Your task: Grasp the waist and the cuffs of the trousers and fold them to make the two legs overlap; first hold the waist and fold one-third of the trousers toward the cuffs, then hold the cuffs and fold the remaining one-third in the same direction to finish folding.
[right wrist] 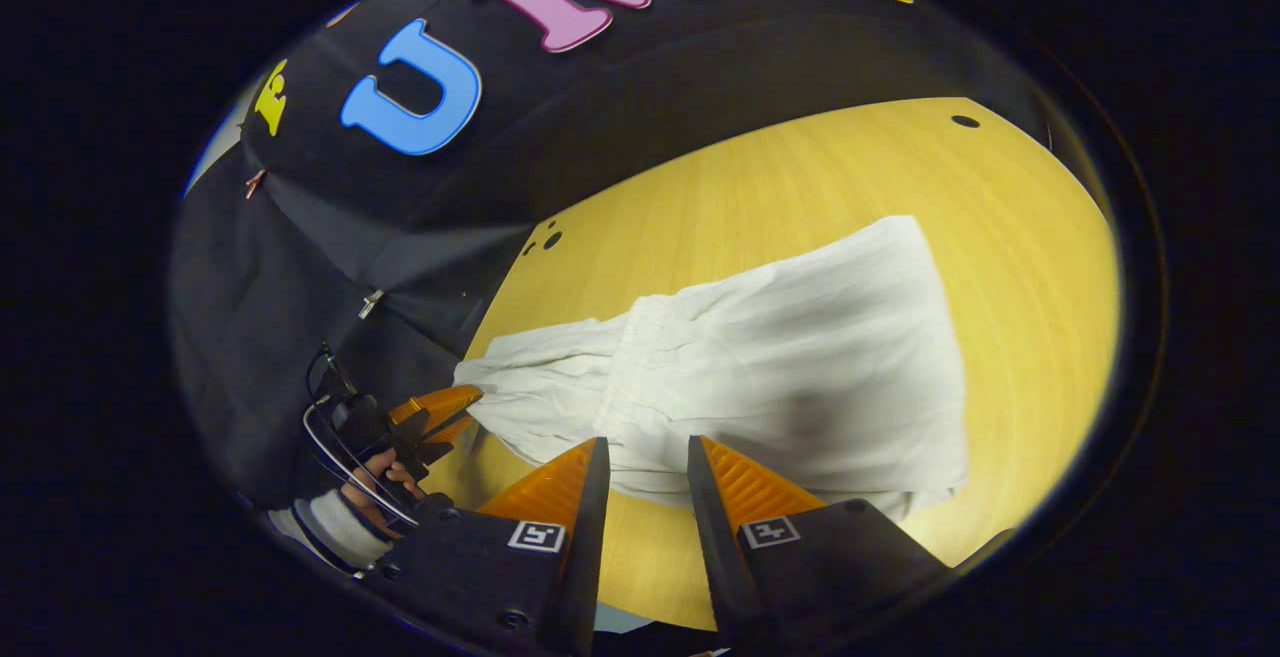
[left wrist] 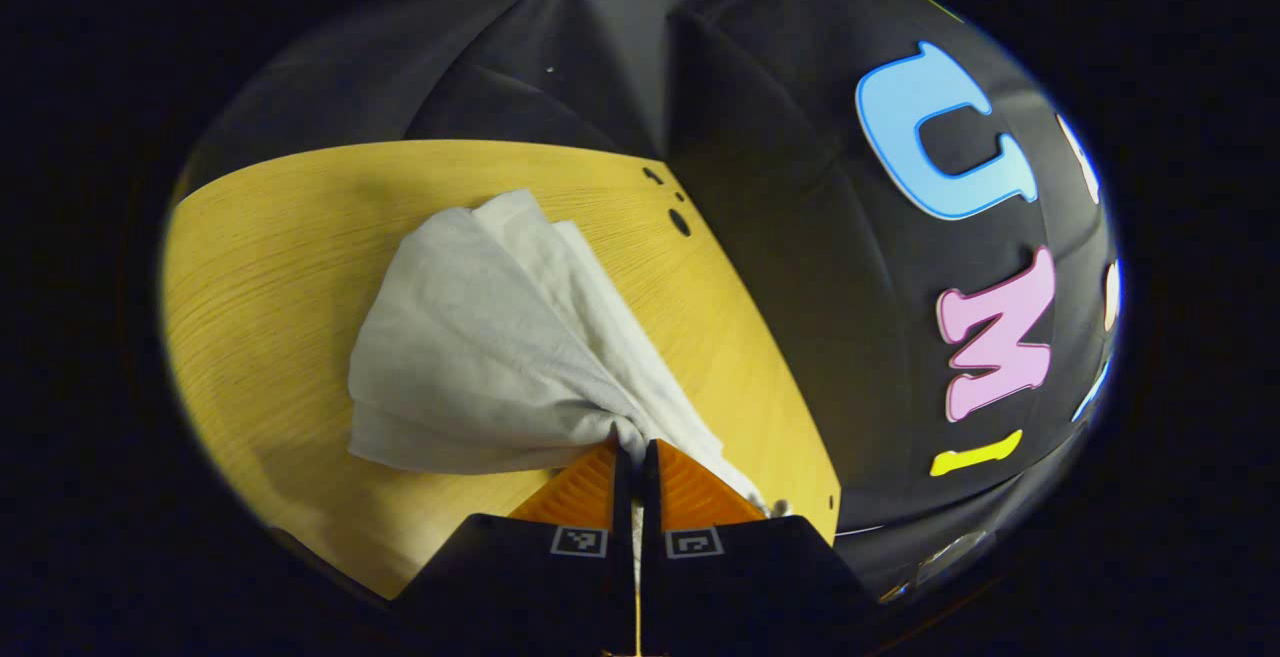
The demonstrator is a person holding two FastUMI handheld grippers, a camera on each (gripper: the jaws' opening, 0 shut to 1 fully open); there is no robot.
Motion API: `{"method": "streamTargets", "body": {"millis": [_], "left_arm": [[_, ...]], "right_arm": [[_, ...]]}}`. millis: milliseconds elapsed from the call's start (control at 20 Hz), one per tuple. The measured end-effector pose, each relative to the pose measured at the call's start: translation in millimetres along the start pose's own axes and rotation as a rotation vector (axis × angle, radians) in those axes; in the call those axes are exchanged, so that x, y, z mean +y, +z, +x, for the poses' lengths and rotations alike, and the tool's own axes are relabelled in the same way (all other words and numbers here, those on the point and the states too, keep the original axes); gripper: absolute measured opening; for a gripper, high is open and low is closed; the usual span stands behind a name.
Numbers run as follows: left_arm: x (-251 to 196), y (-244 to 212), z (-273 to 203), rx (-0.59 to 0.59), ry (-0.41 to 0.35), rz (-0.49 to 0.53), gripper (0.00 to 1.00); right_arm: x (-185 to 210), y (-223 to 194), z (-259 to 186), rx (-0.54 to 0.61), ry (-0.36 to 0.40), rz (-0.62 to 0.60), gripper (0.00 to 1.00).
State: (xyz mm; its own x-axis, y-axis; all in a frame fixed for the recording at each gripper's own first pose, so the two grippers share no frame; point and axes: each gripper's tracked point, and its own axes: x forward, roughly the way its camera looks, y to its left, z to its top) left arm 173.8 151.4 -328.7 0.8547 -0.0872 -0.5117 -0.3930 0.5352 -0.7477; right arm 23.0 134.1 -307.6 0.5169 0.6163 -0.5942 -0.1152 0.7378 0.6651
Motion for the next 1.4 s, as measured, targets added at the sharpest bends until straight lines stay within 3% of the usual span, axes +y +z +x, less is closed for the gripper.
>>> {"method": "streamTargets", "body": {"millis": [250,700,1100,1400], "left_arm": [[-78,-3,-6,-0.044,-0.14,0.218,0.06],[-182,-60,8,0.029,-0.272,0.577,0.07],[-222,-131,15,0.116,-0.333,0.89,0.06],[-236,-184,19,0.175,-0.372,1.245,0.06]], "right_arm": [[-63,21,-69,-0.115,-0.102,0.077,0.49],[-147,22,-151,-0.229,-0.24,0.223,0.49],[-174,22,-182,-0.269,-0.271,0.276,0.49],[-185,21,-191,-0.284,-0.283,0.31,0.49]]}}
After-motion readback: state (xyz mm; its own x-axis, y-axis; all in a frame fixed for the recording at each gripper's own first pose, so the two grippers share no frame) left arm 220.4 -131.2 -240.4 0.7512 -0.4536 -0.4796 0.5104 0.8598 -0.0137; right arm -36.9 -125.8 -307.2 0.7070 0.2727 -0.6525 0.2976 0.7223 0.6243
